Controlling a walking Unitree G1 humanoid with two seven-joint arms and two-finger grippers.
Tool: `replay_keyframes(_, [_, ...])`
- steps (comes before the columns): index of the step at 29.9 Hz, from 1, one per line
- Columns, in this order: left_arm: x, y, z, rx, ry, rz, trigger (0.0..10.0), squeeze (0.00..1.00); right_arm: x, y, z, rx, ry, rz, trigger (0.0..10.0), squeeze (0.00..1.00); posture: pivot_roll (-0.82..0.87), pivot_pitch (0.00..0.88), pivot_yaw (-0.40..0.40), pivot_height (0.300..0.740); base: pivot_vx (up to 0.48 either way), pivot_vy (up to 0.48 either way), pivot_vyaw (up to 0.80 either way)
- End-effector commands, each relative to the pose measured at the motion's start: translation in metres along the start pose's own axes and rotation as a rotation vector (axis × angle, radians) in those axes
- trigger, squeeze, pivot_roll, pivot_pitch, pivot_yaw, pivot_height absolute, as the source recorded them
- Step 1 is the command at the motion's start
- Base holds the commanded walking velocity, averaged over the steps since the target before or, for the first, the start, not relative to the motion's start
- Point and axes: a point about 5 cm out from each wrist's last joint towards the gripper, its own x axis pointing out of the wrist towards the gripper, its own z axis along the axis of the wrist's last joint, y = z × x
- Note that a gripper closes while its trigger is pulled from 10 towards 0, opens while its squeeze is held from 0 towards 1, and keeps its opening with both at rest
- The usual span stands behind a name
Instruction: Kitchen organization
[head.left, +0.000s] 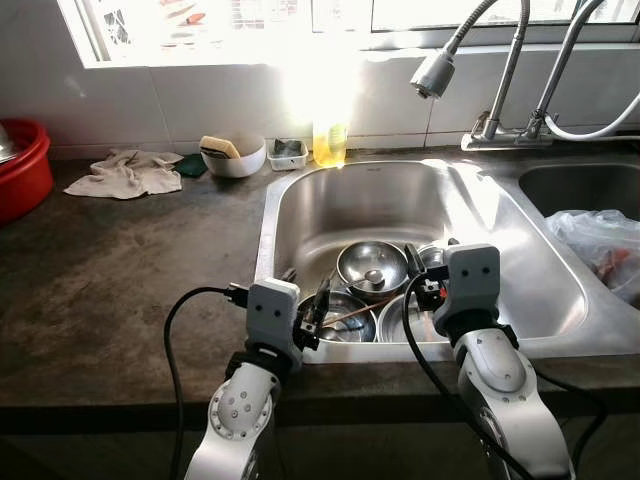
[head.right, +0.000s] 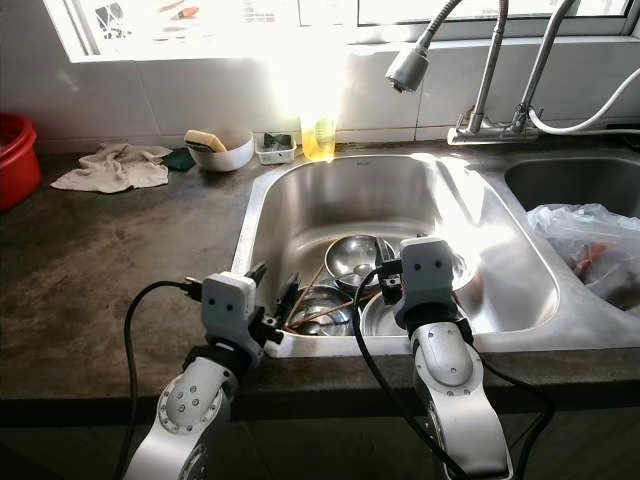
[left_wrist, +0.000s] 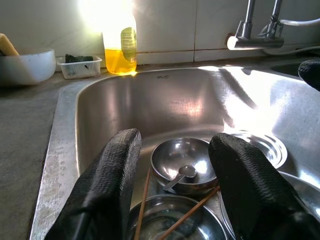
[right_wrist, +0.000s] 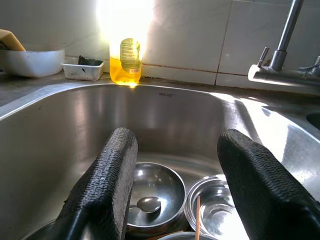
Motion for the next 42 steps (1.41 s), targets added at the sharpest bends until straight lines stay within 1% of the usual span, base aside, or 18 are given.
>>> replay_keyframes(1, [-0.006, 0.003, -0.005, 0.003, 0.025, -0.014, 10.0, 0.0, -0.002, 0.003, -0.006, -0.002, 0.021, 0.032, 10.0, 0.0, 0.06, 0.0, -0.009, 0.74, 0.0, 0.0, 0.0])
replay_keyframes(5, [-0.016, 0.007, -0.01, 0.014, 0.035, -0.026, 10.0, 0.0, -0.009, 0.005, -0.013, -0.005, 0.033, 0.048, 10.0, 0.0, 0.06, 0.0, -0.004, 0.74, 0.0, 0.0, 0.0])
replay_keyframes(10, [-0.018, 0.009, -0.008, 0.003, 0.018, -0.019, 10.0, 0.0, -0.012, 0.004, -0.014, 0.006, 0.027, 0.046, 10.0, 0.0, 0.06, 0.0, -0.002, 0.74, 0.0, 0.0, 0.0])
replay_keyframes(12, [-0.016, 0.01, -0.005, 0.001, 0.004, -0.01, 10.0, 0.0, -0.01, 0.005, -0.01, 0.016, 0.003, 0.045, 10.0, 0.0, 0.06, 0.0, 0.002, 0.74, 0.0, 0.0, 0.0])
replay_keyframes(16, [-0.011, 0.011, 0.0, 0.0, -0.02, -0.002, 10.0, 0.0, -0.008, 0.007, -0.006, -0.006, -0.021, 0.057, 10.0, 0.0, 0.06, 0.0, 0.002, 0.74, 0.0, 0.0, 0.21])
replay_keyframes(22, [-0.01, 0.012, 0.002, -0.009, -0.033, 0.0, 10.0, 0.0, -0.006, 0.008, -0.003, -0.016, -0.037, 0.066, 10.0, 0.0, 0.06, 0.0, 0.0, 0.74, 0.0, 0.0, 0.8])
replay_keyframes(23, [-0.009, 0.011, 0.005, 0.007, -0.043, -0.01, 10.0, 0.0, -0.003, 0.007, -0.001, -0.01, -0.037, 0.062, 10.0, 0.0, 0.07, 0.0, -0.006, 0.74, 0.0, 0.0, 0.8])
replay_keyframes(26, [-0.007, 0.012, 0.005, 0.028, -0.053, 0.0, 10.0, 0.0, 0.001, 0.006, 0.003, 0.015, -0.052, 0.044, 10.0, 0.0, 0.07, 0.0, -0.002, 0.74, 0.0, 0.0, 0.0])
replay_keyframes(30, [-0.002, 0.01, 0.008, 0.021, -0.063, 0.008, 10.0, 0.0, 0.007, 0.005, 0.011, 0.031, -0.085, 0.022, 10.0, 0.0, 0.08, 0.0, -0.004, 0.74, 0.0, 0.0, 0.0])
replay_keyframes(35, [-0.001, 0.01, 0.01, 0.026, -0.071, 0.006, 10.0, 0.0, 0.008, 0.006, 0.015, 0.035, -0.096, 0.028, 10.0, 0.0, 0.07, 0.0, -0.002, 0.74, 0.0, 0.0, 0.0])
replay_keyframes(39, [0.002, 0.008, 0.016, 0.056, -0.094, -0.007, 10.0, 0.0, 0.01, 0.008, 0.019, 0.04, -0.107, 0.031, 10.0, 0.0, 0.07, 0.0, -0.002, 0.74, 0.0, 0.0, 0.0])
replay_keyframes(42, [0.003, 0.008, 0.018, 0.05, -0.099, 0.0, 10.0, 0.0, 0.01, 0.007, 0.02, 0.049, -0.107, 0.013, 10.0, 0.0, 0.07, 0.0, 0.002, 0.74, 0.0, 0.0, 0.0])
